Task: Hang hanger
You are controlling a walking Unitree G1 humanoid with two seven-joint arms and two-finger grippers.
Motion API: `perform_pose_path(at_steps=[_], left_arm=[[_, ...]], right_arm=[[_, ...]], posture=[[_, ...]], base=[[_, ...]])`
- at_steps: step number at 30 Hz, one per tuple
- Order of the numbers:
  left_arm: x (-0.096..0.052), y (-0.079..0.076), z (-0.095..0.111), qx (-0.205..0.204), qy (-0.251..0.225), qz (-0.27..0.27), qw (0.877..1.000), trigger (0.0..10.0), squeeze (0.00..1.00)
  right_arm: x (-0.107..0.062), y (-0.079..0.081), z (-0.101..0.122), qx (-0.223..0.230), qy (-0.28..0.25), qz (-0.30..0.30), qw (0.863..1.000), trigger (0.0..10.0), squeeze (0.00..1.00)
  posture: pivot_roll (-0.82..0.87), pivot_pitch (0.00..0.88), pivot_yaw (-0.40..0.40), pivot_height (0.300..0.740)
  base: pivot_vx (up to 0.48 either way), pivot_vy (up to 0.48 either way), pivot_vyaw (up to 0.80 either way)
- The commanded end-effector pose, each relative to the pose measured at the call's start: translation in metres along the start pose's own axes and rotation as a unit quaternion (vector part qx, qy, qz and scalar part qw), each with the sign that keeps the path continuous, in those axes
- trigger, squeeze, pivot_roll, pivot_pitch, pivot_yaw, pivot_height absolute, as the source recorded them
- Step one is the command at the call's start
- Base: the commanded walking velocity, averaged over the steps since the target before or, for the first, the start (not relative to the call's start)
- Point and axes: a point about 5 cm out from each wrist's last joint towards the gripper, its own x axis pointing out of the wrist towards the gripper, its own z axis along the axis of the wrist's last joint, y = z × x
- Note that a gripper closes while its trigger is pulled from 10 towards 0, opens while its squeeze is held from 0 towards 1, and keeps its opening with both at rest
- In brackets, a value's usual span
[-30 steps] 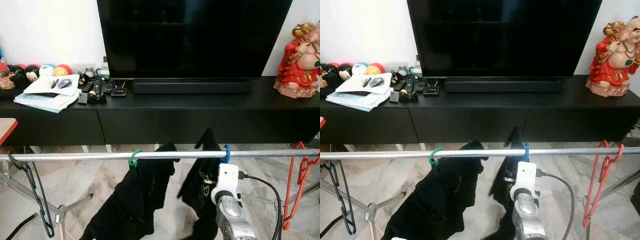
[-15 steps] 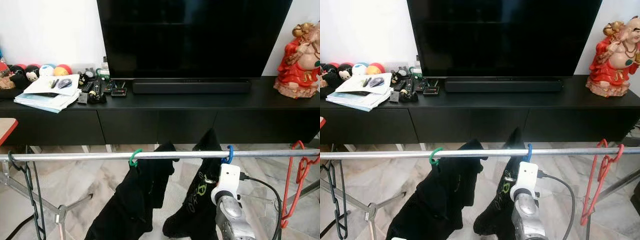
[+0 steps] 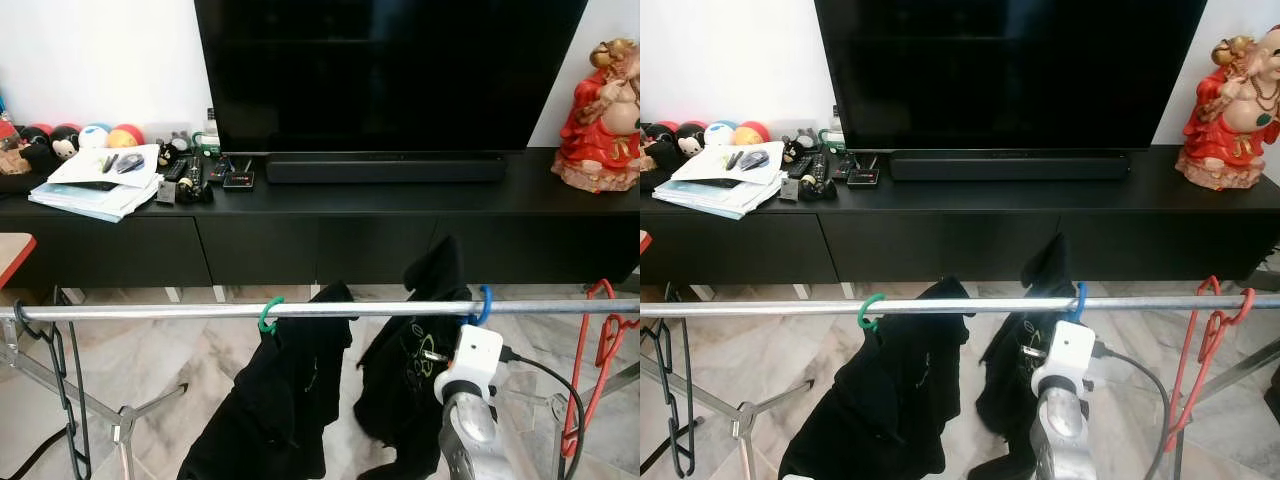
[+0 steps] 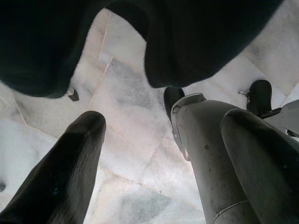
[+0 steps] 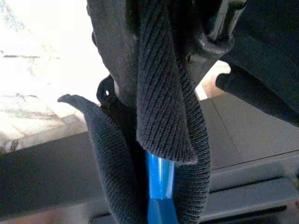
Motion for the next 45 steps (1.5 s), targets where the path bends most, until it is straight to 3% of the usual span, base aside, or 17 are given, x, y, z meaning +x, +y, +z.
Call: perform_pose_path(at_steps=[1,6,13,14,15,16,18,25,30,45], left_arm=[[-0.001,0.002,-0.004,0.012,0.008,0.0,1.0,10.0,0.0],[-0.001,0.001,-0.004,0.011,0.008,-0.001,1.0,10.0,0.0],[-0.001,0.002,-0.004,0.01,0.008,0.003,1.0,10.0,0.0],[-0.001,0.002,-0.004,0.009,0.008,0.006,1.0,10.0,0.0],[-0.001,0.002,-0.004,0.009,0.008,0.009,1.0,10.0,0.0],[-0.001,0.003,-0.004,0.011,0.007,0.014,1.0,10.0,0.0],[-0.001,0.004,-0.004,0.014,0.007,0.025,1.0,10.0,0.0],[-0.001,0.006,-0.004,0.006,0.004,0.047,0.999,10.0,0.0],[-0.001,0.005,-0.006,-0.038,-0.001,0.055,0.998,10.0,0.0],[-0.002,0.004,-0.008,-0.025,0.01,0.076,0.997,10.0,0.0]], right_arm=[[0.0,0.004,0.014,-0.009,-0.041,0.012,0.999,0.0,0.0],[-0.018,-0.007,-0.001,-0.023,-0.032,0.01,0.999,0.0,0.0],[-0.028,-0.018,-0.01,-0.035,-0.018,0.006,0.999,0.0,0.0],[-0.03,-0.019,-0.012,-0.037,-0.013,0.01,0.999,1.8,0.0],[-0.031,-0.019,-0.013,-0.04,-0.008,0.014,0.999,2.4,0.0],[-0.033,-0.018,-0.019,-0.048,0.012,0.027,0.998,10.0,0.0],[-0.036,-0.015,-0.028,-0.064,0.041,0.05,0.996,10.0,0.0],[-0.041,-0.014,-0.036,-0.066,0.055,0.062,0.994,10.0,0.0],[-0.044,-0.016,-0.037,-0.075,0.064,0.067,0.993,10.0,0.0],[-0.041,-0.018,-0.035,-0.083,0.062,0.075,0.992,10.0,0.0]], posture=[[0.08,0.0,0.022,0.74],[0.08,0.0,0.02,0.74],[0.07,0.0,0.016,0.74],[0.07,0.0,0.016,0.74],[0.07,0.0,0.016,0.74],[0.07,0.0,0.016,0.74],[0.07,0.0,0.014,0.74],[0.07,0.0,0.012,0.74],[0.06,0.0,0.003,0.74],[0.07,0.0,-0.003,0.74]], base=[[0.0,0.0,0.0],[0.0,0.0,0.0],[0.0,0.0,0.0],[0.0,0.0,0.0],[0.0,0.0,0.0],[0.0,0.0,0.0],[0.0,0.0,0.0],[0.0,0.0,0.0],[0.0,0.0,0.0],[0.0,0.0,0.0]])
